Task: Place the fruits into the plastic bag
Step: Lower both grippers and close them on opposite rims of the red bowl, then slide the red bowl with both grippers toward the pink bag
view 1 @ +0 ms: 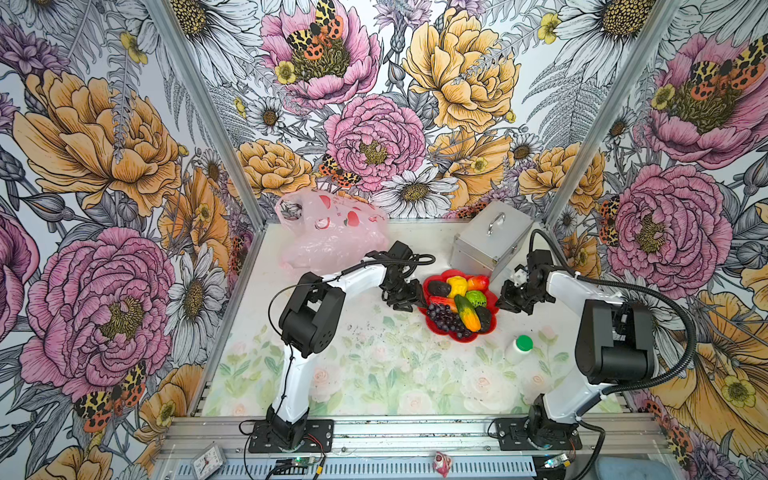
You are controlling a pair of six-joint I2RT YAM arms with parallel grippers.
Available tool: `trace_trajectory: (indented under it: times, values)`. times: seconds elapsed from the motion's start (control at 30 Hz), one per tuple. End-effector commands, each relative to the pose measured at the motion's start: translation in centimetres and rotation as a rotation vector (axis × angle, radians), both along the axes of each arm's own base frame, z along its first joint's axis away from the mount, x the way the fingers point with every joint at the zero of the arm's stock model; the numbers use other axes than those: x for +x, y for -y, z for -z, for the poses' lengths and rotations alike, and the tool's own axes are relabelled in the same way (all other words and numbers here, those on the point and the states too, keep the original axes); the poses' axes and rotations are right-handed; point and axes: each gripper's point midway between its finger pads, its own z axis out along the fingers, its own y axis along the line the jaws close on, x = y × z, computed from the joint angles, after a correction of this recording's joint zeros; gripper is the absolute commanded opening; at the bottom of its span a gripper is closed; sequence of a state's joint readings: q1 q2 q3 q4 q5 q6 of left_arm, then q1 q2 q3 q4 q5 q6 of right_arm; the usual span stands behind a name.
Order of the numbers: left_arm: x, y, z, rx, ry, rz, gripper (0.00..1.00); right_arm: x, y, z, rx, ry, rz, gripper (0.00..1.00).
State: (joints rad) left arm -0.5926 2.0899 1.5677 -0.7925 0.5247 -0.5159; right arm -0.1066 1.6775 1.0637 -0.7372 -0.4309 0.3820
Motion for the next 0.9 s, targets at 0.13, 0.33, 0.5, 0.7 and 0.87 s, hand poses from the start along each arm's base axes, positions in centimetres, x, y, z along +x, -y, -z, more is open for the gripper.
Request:
trace_trajectory:
  times: [0.13, 0.33, 0.5, 0.7, 0.87]
  values:
    - [1.3, -1.0, -2.2, -0.033, 0.084, -0.020, 0.42, 0.4, -0.5, 0.4, -0.016, 0.000, -0.001, 0.11]
    - [2.7, -0.4, -1.9, -0.044, 0.096, -0.029, 0.35, 0.0, -0.5, 0.4, -0.017, 0.000, -0.004, 0.11]
    - [3.5, 0.1, -1.5, -0.045, 0.092, -0.035, 0.30, -0.2, -0.5, 0.5, -0.016, -0.003, -0.004, 0.11]
    - [3.5, 0.1, -0.8, -0.040, 0.079, -0.032, 0.23, -0.2, -0.6, 0.5, -0.014, -0.003, -0.008, 0.11]
    - [3.4, -0.3, -0.4, -0.027, 0.077, -0.036, 0.16, -0.3, -0.8, 0.5, -0.014, -0.003, -0.012, 0.10]
